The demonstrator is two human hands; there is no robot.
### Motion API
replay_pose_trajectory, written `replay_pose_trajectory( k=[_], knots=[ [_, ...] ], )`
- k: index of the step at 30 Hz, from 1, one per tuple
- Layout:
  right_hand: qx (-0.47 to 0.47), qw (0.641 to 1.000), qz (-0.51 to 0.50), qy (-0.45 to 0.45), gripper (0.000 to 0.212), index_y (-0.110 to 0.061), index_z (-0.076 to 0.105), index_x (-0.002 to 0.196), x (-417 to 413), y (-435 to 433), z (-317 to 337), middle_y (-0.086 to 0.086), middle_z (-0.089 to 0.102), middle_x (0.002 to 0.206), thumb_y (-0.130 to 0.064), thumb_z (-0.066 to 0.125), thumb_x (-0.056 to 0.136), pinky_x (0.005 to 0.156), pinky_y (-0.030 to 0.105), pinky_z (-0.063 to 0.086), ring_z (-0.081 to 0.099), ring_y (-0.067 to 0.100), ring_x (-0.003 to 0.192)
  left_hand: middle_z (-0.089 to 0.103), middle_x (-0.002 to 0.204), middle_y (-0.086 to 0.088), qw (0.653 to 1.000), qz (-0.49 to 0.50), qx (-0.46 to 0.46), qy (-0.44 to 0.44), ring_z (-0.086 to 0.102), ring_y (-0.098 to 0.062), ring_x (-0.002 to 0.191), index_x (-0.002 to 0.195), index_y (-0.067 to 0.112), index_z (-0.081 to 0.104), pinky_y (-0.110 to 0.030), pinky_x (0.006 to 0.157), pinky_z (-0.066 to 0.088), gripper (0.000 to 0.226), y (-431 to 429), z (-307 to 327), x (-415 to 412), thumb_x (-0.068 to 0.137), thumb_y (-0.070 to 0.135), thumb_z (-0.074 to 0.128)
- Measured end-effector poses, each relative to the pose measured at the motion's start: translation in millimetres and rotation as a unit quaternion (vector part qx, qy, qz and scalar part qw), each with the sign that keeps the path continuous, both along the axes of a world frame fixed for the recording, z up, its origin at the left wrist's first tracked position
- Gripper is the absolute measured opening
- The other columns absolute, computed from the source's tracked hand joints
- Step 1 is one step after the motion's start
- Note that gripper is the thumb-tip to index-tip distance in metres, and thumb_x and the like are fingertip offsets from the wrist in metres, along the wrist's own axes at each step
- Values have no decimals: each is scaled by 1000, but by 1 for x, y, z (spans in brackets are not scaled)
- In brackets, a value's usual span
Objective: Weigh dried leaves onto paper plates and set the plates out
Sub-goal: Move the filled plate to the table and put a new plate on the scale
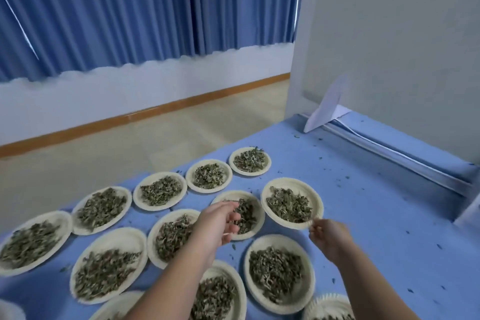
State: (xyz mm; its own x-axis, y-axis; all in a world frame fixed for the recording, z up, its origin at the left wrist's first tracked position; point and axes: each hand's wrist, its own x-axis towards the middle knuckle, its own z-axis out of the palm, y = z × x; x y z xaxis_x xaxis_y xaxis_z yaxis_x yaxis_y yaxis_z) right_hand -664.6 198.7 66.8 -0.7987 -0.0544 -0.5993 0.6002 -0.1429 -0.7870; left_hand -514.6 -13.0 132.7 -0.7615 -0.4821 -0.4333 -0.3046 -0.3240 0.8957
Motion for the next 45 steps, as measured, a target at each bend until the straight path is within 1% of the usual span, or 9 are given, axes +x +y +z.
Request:
replay_pose_trajectory(
  k=[5, 12, 19, 22, 25, 30, 34, 38, 45],
  knots=[
    [-22, 999, -32, -27, 18, 5, 50, 78, -35, -10, -14, 13, 48, 64, 7, 47, 95, 36, 19, 46, 46, 22, 56, 65, 70, 0, 1000, 2, 19, -1, 53, -12, 51, 104, 13, 68, -22, 41, 38, 18, -4, -6, -24, 98, 16, 51],
    [-14, 997, -46, -59, 6, 6, 50, 88, -74, -32, -36, 13, 47, 66, 7, 50, 94, 39, 22, 50, 50, 20, 59, 66, 69, 0, 999, 21, 38, -18, 55, -12, 52, 103, 14, 69, -23, 46, 38, 19, -19, -32, -28, 98, 14, 51],
    [-26, 998, -6, -62, 17, 2, 41, 115, -72, -51, -31, 25, 56, 98, -4, 45, 99, 58, 35, 60, 60, 30, 75, 65, 70, -1, 997, 43, 55, -11, 54, -13, 55, 103, 12, 69, -27, 52, 35, 20, -33, -34, -6, 98, 13, 50],
    [-5, 998, 9, -66, 8, 2, 46, 102, -54, -50, -30, 16, 48, 67, -5, 43, 100, 85, 40, 53, 55, 24, 65, 63, 68, -1, 995, 59, 76, -2, 52, -14, 53, 102, 9, 68, -27, 52, 34, 22, -34, -28, 15, 99, 11, 47],
    [-30, 998, 15, -53, 21, -1, 49, 78, -20, -60, -14, 4, 44, 34, -4, 44, 98, 68, 28, 53, 51, 13, 40, 62, 66, -1, 993, 67, 96, 14, 51, -13, 50, 100, 10, 69, -25, 50, 32, 21, -33, -15, 48, 98, 10, 47],
    [-149, 984, 96, -20, 17, -8, 56, 80, 71, -133, 28, -2, 53, 46, -7, 50, 95, 43, 18, 41, 49, 8, 42, 59, 64, -1, 991, 108, 76, 32, 45, -12, 46, 103, 7, 68, -24, 46, 30, 22, -57, -1, 135, 99, 15, 47],
    [-206, 954, 216, 17, 12, -12, 58, 87, 176, -222, 49, -2, 50, 58, -12, 49, 96, 40, 18, 35, 43, 9, 48, 46, 53, 3, 991, 119, 24, 48, 28, -9, 39, 93, 6, 66, -19, 40, 18, 25, -88, -5, 222, 100, 15, 44],
    [-268, 893, 358, 44, 14, -13, 58, 82, 288, -294, 55, -5, 49, 48, -11, 49, 93, 37, 15, 30, 39, 7, 38, 40, 52, 4, 981, 176, -53, 54, 21, -9, 39, 85, 11, 66, -17, 40, 14, 21, -121, -23, 301, 95, 12, 48],
    [-230, 865, 439, 81, 15, -13, 59, 80, 399, -285, 23, -5, 49, 47, -10, 50, 92, 39, 14, 30, 40, 8, 39, 40, 51, 7, 950, 288, -76, 95, 25, -8, 38, 85, 15, 63, -19, 41, 15, 16, -106, -56, 417, 92, 16, 49]
  ],
)
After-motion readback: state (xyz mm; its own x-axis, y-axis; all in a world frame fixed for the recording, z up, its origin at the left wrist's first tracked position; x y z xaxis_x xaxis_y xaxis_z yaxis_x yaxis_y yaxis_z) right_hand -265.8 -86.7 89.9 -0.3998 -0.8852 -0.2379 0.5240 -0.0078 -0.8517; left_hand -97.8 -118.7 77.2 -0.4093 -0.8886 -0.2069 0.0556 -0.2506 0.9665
